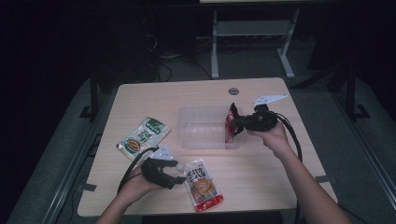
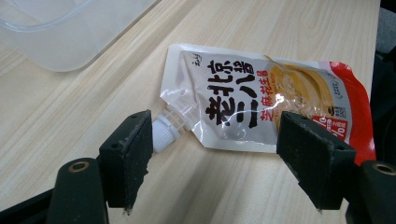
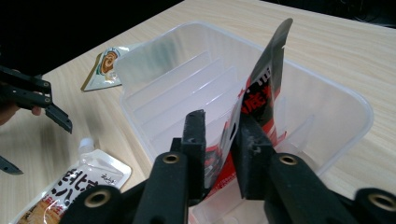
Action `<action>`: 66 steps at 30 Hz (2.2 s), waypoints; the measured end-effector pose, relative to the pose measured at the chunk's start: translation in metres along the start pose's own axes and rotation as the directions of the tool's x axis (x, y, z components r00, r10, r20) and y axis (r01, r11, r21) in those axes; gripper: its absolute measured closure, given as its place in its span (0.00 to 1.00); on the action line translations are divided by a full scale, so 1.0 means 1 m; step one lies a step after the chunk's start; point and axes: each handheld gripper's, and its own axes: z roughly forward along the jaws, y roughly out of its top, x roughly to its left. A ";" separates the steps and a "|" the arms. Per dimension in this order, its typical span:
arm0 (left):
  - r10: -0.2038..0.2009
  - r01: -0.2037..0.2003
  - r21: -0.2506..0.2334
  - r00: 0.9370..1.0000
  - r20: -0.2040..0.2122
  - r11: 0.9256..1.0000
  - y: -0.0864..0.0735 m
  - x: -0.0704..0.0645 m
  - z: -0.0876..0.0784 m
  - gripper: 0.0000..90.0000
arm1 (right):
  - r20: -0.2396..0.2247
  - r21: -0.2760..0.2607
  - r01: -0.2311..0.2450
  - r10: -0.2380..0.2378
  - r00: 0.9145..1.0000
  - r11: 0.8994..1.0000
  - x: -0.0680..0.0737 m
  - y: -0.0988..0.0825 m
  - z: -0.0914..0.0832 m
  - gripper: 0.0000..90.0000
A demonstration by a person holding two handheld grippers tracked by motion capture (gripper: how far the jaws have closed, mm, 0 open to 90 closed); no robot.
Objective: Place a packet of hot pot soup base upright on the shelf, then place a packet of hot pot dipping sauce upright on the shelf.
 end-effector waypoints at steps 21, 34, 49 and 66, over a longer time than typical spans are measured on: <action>-0.004 0.004 0.000 1.000 0.000 1.000 -0.001 -0.001 -0.001 0.29 | 0.057 -0.029 0.006 -0.004 0.998 1.000 0.011 0.005 -0.030 0.26; 0.001 -0.001 -0.004 1.000 -0.003 1.000 -0.001 -0.001 -0.002 0.29 | 0.063 0.011 0.056 -0.056 0.996 0.998 0.024 -0.011 -0.045 0.25; 0.000 0.000 -0.006 1.000 -0.006 1.000 -0.001 -0.003 -0.001 0.29 | 0.068 0.108 0.085 -0.093 0.993 0.991 0.041 -0.055 -0.057 0.25; 0.024 -0.023 -0.029 1.000 0.015 0.999 0.008 -0.014 0.000 0.47 | 0.048 0.209 0.072 -0.084 0.995 0.975 0.047 -0.093 -0.046 0.24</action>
